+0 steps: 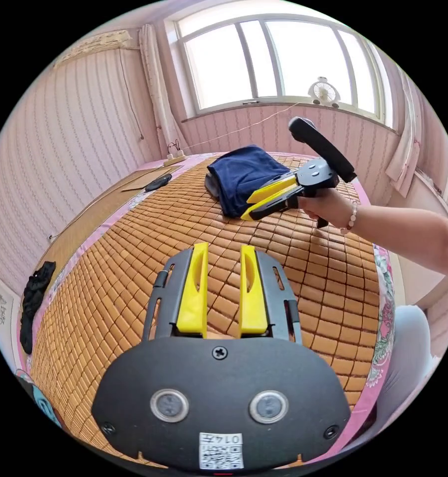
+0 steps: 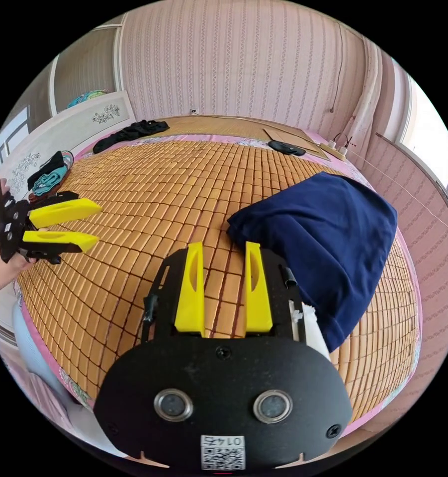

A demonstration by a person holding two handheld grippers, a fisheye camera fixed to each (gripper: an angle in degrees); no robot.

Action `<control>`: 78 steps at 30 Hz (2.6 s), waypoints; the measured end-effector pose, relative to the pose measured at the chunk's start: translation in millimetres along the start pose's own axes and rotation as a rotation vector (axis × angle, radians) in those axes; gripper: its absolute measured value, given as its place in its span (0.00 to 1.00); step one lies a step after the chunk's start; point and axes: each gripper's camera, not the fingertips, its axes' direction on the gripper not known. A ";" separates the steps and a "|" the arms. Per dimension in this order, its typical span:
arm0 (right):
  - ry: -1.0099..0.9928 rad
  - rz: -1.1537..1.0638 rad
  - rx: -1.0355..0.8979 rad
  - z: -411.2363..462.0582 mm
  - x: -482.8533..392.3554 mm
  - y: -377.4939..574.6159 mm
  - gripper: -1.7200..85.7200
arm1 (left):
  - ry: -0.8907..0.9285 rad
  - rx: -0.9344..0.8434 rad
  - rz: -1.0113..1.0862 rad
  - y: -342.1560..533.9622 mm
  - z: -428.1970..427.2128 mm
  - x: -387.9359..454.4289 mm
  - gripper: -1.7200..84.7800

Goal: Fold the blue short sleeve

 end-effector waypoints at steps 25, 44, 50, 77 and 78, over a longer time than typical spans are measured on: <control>-0.152 0.374 0.356 -66.7 142.3 42.0 0.02 | 0.077 -0.262 -0.052 -189.6 285.5 14.8 0.11; -0.162 0.472 0.236 -75.1 197.0 58.6 0.14 | 0.106 -0.276 -0.024 -210.7 308.3 13.9 0.04; -0.132 0.414 0.227 -82.3 191.6 60.3 0.12 | 0.102 -0.274 -0.021 -208.0 299.4 4.1 0.05; -0.392 0.431 0.866 -155.0 196.6 200.4 0.03 | 0.253 -0.052 -0.143 -120.1 -11.3 -106.7 0.01; -0.384 0.483 0.939 -170.3 187.4 215.5 0.03 | 0.262 -0.045 -0.136 -111.9 -31.5 -108.2 0.01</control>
